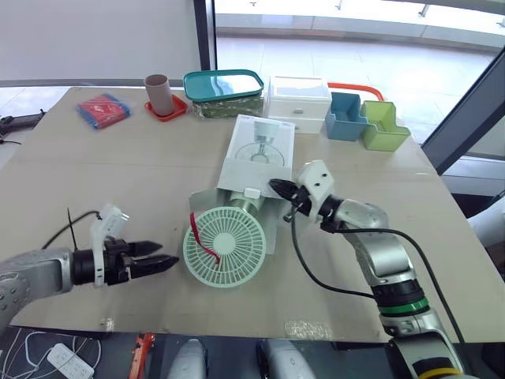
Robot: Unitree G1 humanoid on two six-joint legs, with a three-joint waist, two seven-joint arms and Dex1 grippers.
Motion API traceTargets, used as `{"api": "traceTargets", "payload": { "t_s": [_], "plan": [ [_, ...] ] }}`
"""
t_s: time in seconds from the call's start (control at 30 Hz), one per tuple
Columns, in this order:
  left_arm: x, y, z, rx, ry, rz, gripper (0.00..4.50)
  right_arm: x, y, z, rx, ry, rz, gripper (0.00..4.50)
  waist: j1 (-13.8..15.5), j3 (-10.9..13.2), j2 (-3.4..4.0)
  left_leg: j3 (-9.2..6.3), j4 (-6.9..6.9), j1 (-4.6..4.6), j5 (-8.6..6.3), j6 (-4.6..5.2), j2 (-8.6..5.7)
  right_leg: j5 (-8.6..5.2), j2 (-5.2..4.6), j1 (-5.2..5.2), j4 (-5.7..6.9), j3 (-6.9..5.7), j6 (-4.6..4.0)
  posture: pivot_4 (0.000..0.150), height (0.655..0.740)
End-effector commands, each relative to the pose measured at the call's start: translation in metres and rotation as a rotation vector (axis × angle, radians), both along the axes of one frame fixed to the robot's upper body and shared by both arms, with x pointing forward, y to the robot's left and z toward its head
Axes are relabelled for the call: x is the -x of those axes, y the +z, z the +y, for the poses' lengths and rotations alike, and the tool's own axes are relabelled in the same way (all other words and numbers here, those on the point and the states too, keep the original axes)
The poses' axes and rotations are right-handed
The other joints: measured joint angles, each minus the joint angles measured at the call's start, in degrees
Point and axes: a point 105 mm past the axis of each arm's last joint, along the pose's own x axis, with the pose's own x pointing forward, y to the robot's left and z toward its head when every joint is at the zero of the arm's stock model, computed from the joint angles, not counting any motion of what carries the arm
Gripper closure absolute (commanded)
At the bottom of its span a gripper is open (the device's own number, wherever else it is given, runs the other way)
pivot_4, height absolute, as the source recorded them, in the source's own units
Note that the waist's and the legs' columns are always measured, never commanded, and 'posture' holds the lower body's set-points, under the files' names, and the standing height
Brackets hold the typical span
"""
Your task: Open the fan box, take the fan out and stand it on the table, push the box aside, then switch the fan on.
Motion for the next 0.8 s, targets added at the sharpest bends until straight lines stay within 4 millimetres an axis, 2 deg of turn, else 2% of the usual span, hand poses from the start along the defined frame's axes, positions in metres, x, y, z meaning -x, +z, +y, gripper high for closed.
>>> {"api": "traceTargets", "payload": {
  "t_s": [0.03, 0.1, 0.13, 0.17, 0.3, 0.33, 0.47, 0.53, 0.63, 0.8],
  "plan": [
    [-0.016, 0.034, 0.006, -0.209, -0.140, -0.504, 0.00, 0.013, 0.029, -0.024, -0.132, 0.027, -0.052, 4.09, 0.2, 0.0, 0.03, -0.01, -0.03, -0.01, -0.01, 0.01, -0.02, -0.02, -0.02, 0.01, -0.03, -0.02, 0.00, 0.150, 0.7400],
    [-0.019, 0.042, 0.007, -0.286, -0.197, -0.681, 0.00, 0.022, 0.033, -0.031, -0.155, 0.059, -0.054, 3.75, 0.1, 0.0, 0.05, 0.03, -0.07, -0.01, -0.03, 0.05, 0.00, -0.03, -0.04, 0.01, -0.08, 0.02, 0.00, 0.150, 0.7400],
    [-0.019, 0.045, 0.008, -0.313, -0.231, -0.743, 0.00, 0.026, 0.035, -0.033, -0.160, 0.075, -0.057, 3.25, 0.1, 0.0, 0.05, 0.05, -0.09, -0.01, -0.03, 0.05, -0.01, -0.03, -0.05, 0.00, -0.08, 0.04, 0.01, 0.150, 0.7400],
    [-0.018, 0.045, 0.007, -0.339, -0.265, -0.786, 0.00, 0.030, 0.036, -0.034, -0.162, 0.090, -0.060, 2.99, 0.1, 0.0, 0.06, 0.05, -0.10, -0.01, -0.04, 0.06, -0.01, -0.04, -0.05, 0.00, -0.08, 0.03, 0.01, 0.150, 0.7400],
    [-0.009, 0.033, 0.004, -0.404, -0.447, -0.925, 0.00, 0.057, 0.038, -0.031, -0.157, 0.218, -0.047, 1.72, -0.1, 0.1, 0.09, 0.17, -0.13, 0.01, -0.12, 0.21, 0.04, -0.06, -0.04, -0.01, -0.09, 0.08, -0.02, 0.150, 0.7400],
    [-0.008, 0.031, 0.003, -0.407, -0.468, -0.947, 0.00, 0.062, 0.038, -0.030, -0.149, 0.244, -0.043, 1.23, -0.1, 0.1, 0.10, 0.19, -0.11, 0.03, -0.15, 0.26, 0.07, -0.07, -0.02, -0.01, -0.08, 0.07, -0.02, 0.150, 0.7400],
    [-0.007, 0.024, 0.003, -0.453, -0.566, -1.036, 0.00, 0.084, 0.034, -0.030, -0.123, 0.328, -0.020, 0.08, -0.1, 0.1, 0.09, 0.19, 0.00, 0.01, -0.18, 0.31, 0.06, -0.08, -0.01, 0.03, -0.06, 0.07, 0.02, 0.150, 0.7400],
    [-0.008, 0.019, 0.005, -0.489, -0.610, -1.068, 0.00, 0.095, 0.028, -0.029, -0.077, 0.378, 0.001, 0.08, 0.0, 0.1, 0.11, 0.19, 0.07, -0.01, -0.19, 0.33, 0.06, -0.07, -0.01, 0.05, -0.06, 0.07, 0.05, 0.150, 0.7400],
    [-0.011, 0.016, 0.002, -0.577, -0.722, -1.246, 0.00, 0.117, 0.008, -0.023, 0.003, 0.485, 0.076, 0.08, 0.0, 0.1, 0.11, 0.21, 0.23, 0.00, -0.20, 0.36, 0.01, -0.04, -0.03, 0.11, -0.04, 0.10, 0.14, 0.150, 0.7400],
    [-0.008, 0.012, -0.020, -0.562, -0.815, -1.436, 0.00, 0.113, 0.003, -0.014, -0.019, 0.483, 0.089, 0.08, -0.1, 0.0, 0.05, 0.20, 0.32, 0.02, -0.20, 0.36, 0.04, 0.03, 0.00, 0.16, -0.02, 0.08, 0.17, 0.150, 0.7400]
  ]
}}
